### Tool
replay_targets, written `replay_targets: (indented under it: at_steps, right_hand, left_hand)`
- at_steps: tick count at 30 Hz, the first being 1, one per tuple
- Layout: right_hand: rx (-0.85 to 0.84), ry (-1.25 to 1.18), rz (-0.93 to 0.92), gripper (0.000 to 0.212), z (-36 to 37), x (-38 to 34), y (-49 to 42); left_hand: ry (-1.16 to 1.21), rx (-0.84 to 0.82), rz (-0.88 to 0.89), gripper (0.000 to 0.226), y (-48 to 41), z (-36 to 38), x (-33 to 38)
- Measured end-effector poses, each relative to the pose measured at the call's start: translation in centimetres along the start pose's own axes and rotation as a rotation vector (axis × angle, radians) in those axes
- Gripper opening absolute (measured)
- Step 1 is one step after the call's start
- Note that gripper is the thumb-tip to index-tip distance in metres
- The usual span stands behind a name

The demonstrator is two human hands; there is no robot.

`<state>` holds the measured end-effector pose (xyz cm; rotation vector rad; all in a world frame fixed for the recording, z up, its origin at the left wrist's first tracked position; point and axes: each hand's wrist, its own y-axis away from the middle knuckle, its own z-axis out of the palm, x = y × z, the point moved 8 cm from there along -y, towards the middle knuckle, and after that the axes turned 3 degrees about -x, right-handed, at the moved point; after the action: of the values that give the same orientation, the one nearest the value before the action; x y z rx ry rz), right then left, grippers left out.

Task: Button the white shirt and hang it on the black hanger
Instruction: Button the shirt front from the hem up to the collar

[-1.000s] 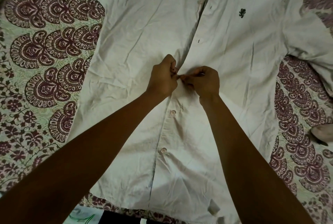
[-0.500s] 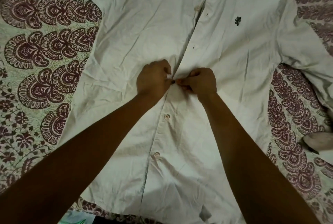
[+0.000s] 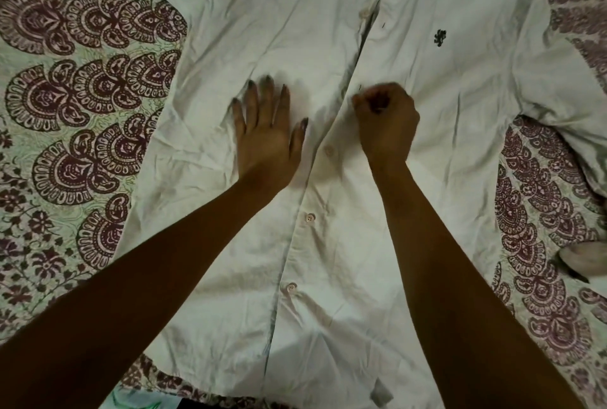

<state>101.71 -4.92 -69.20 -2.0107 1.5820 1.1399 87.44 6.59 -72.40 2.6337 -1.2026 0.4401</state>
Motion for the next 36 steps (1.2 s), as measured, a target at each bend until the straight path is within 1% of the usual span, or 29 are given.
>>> replay_targets:
  at_steps: [2, 4, 6, 7, 9, 11, 12, 14, 19, 20, 23, 24, 26, 27, 30, 32, 34, 36]
  right_hand:
    - [-0.025, 0.004, -0.012, 0.019, 1.1, -1.2, -1.1]
    - [-0.072, 0.094, 0.064, 0.032, 2.5, -1.2, -2.2]
    - [-0.081, 0.170, 0.138, 0.040, 3.2, -0.5, -2.9]
    - [-0.064, 0.180, 0.163, 0.039, 3.1, -0.2, -3.2]
    - [-0.045, 0.151, 0.206, 0.027, 2.8, 0.4, -3.4]
    - [-0.055, 0.099, 0.239, 0.014, 2.2, 0.9, -3.3]
    - [-0.062, 0.077, 0.237, 0.013, 2.0, 0.9, -3.1]
    - [-0.072, 0.074, 0.215, 0.018, 1.8, 0.7, -2.9]
    - [-0.187, 0.183, 0.154, 0.035, 3.4, 0.4, -3.2]
    - [-0.174, 0.186, 0.158, 0.032, 3.4, 0.6, -3.3]
    - [-0.077, 0.163, 0.184, 0.014, 2.7, 0.7, -3.0]
    - [-0.061, 0.134, 0.203, 0.014, 2.4, 0.8, -2.9]
    - [-0.074, 0.036, 0.272, 0.026, 2.2, 1.4, -2.8]
    - [-0.092, -0.041, 0.329, 0.028, 2.2, 1.9, -2.8]
    - [-0.152, -0.362, 0.532, 0.028, 2.3, 3.1, -2.4]
    - [-0.208, -0.529, 0.642, 0.023, 2.8, 3.2, -1.9]
    - [-0.227, -0.594, 0.672, 0.022, 3.1, 3.2, -1.8]
    - [-0.222, -0.578, 0.656, 0.024, 3.3, 3.3, -1.9]
  left_hand:
    - [0.122, 0.094, 0.041, 0.052, -2.0, -1.2, 1.4]
    - [0.287, 0.125, 0.019, 0.042, -4.0, -1.9, 2.4]
    - [0.445, 0.041, -0.037, 0.032, -5.9, -1.4, 3.0]
    - [0.478, -0.028, -0.046, 0.029, -6.6, -0.7, 3.4]
    - [0.452, -0.147, -0.014, 0.026, -7.6, 0.3, 4.2]
    - [0.422, -0.202, 0.028, 0.023, -8.4, 0.8, 4.9]
    - [0.412, -0.202, 0.032, 0.022, -8.6, 0.8, 5.1]
    - [0.414, -0.201, 0.018, 0.022, -9.1, 0.6, 5.2]
    - [0.435, -0.282, 0.007, 0.027, -9.9, 0.9, 5.4]
    - [0.436, -0.292, 0.010, 0.027, -10.0, 1.0, 5.4]
    - [0.437, -0.304, 0.028, 0.022, -9.9, 1.1, 5.4]
    - [0.436, -0.304, 0.033, 0.019, -10.0, 1.1, 5.4]
    - [0.428, -0.318, 0.037, 0.013, -10.2, 1.1, 5.4]
    - [0.422, -0.332, 0.037, 0.012, -10.4, 1.2, 5.5]
    - [0.393, -0.358, 0.038, 0.011, -10.8, 1.1, 5.9]
    - [0.367, -0.370, 0.036, 0.013, -10.9, 1.2, 6.1]
    - [0.366, -0.385, 0.024, 0.014, -10.9, 1.2, 6.2]
    - [0.447, -0.424, -0.013, 0.012, -10.9, 1.3, 6.1]
